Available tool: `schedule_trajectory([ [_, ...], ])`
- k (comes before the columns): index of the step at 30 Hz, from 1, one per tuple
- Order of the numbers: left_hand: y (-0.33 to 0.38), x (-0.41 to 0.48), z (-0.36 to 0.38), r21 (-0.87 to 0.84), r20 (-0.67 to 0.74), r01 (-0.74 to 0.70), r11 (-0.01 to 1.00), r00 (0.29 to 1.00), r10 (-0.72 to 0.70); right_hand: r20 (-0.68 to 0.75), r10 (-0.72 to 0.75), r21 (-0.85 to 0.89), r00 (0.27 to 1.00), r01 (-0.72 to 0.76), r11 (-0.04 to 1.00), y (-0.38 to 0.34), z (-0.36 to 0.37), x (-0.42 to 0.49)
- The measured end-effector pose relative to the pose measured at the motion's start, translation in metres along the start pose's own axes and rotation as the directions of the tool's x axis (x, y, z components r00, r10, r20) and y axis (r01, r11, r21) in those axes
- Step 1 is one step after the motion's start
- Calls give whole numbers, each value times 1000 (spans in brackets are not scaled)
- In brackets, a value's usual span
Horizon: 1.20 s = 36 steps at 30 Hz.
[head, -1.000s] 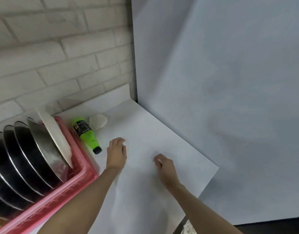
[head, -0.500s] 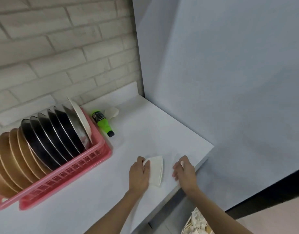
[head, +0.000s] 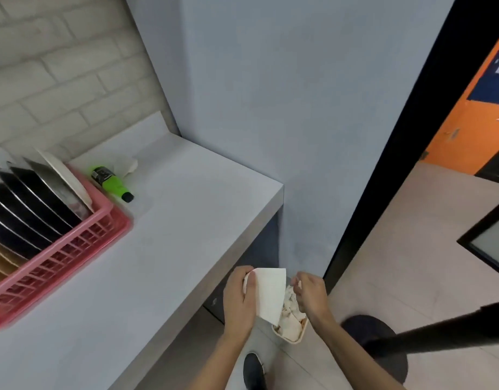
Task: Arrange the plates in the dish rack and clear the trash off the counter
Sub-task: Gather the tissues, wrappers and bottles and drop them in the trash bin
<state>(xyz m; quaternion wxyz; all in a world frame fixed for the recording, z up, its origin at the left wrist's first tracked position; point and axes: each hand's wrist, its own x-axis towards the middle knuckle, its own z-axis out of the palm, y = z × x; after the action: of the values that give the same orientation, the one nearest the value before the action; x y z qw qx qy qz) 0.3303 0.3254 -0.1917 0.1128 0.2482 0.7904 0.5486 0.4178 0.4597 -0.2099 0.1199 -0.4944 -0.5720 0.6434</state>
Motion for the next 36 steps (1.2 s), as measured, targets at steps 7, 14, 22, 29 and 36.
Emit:
schedule_trajectory([
  [7, -32, -25, 31, 104, 148, 152, 983, 975, -167, 34, 298, 211, 954, -298, 931, 53, -48, -6],
  [14, -45, -15, 48, 167, 189, 322, 932, 917, -351, 25, 377, 133, 926, -377, 917, 69, -55, 12],
  [22, -65, 15, 76, 315, 310, 256, 914, 882, -354, 27, 603, -65, 798, -600, 797, 106, -65, 21],
  [29, -152, 29, 110, 446, 373, 165, 880, 859, -350, -1, 695, -71, 719, -693, 717, 161, -54, 71],
  [36, -284, 59, 204, 433, 388, 157, 888, 856, -341, -5, 630, -86, 776, -628, 773, 259, -29, 168],
])
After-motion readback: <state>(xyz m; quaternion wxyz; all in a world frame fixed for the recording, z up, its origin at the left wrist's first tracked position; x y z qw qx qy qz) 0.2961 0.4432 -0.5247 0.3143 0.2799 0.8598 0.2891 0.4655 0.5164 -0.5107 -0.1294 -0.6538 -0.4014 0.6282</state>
